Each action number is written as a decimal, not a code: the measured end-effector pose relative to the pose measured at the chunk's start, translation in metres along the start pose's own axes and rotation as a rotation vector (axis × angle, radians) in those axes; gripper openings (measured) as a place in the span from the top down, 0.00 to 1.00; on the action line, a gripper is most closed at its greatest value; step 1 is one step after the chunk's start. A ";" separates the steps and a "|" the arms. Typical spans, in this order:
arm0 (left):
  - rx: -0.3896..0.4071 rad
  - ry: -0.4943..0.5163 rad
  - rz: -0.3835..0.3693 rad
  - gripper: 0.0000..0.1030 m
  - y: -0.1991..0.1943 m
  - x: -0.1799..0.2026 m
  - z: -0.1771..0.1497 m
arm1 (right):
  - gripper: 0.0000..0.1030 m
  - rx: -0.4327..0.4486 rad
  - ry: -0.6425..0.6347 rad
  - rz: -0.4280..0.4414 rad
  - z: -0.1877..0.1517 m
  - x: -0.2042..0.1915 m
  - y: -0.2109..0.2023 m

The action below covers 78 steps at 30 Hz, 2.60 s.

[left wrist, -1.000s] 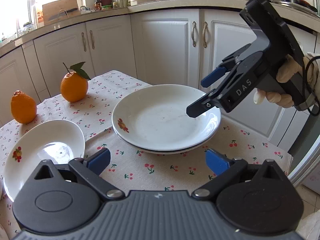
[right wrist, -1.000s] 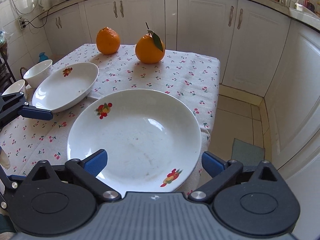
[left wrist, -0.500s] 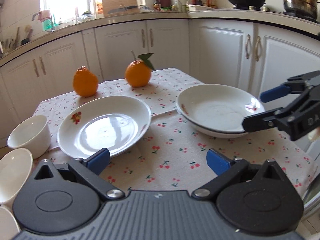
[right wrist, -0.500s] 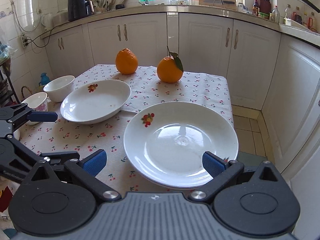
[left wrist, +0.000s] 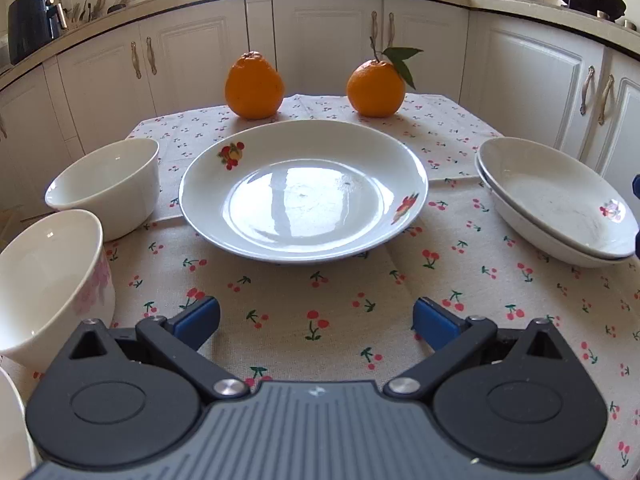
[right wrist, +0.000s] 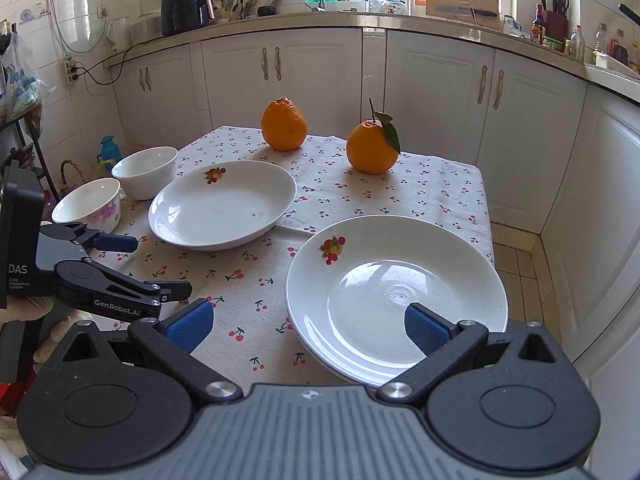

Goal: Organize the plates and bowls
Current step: 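Move the right gripper to the rim of the flower-print white plate, then close the right gripper on the flower-print plate's rim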

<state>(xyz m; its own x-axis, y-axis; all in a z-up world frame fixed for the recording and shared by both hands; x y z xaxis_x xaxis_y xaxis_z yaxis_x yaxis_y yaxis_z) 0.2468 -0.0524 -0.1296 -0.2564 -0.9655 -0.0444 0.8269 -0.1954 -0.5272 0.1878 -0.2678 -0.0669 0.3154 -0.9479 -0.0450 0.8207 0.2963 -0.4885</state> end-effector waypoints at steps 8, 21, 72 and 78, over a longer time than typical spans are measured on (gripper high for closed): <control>0.014 -0.025 -0.008 0.00 0.009 -0.002 0.003 | 0.00 -0.036 -0.077 0.050 0.013 -0.008 0.024; 0.018 -0.053 0.034 0.00 0.025 -0.007 0.012 | 0.00 -0.090 -0.187 0.211 0.044 -0.029 0.079; 0.072 -0.027 -0.017 0.03 0.024 -0.008 0.019 | 0.29 -0.337 -0.098 0.654 0.097 -0.038 0.294; 0.076 -0.004 -0.011 0.04 0.021 -0.007 0.019 | 0.29 -0.335 -0.082 0.653 0.097 -0.035 0.289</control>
<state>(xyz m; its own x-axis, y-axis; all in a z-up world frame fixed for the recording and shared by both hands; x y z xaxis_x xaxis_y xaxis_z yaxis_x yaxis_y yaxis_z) 0.2755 -0.0535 -0.1243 -0.2639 -0.9639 -0.0355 0.8599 -0.2184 -0.4614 0.4601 -0.1377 -0.1216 0.7353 -0.5753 -0.3584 0.2687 0.7328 -0.6251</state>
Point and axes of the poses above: each gripper's, at about its wrist camera, not at the fingertips, and y roughly the way its jaws point, x to its right, z to its top, the point moved 5 cm from there along y, roughly the way its jaws point, and after that the axes turned 11 degrees about x, right-handed, at the moved point
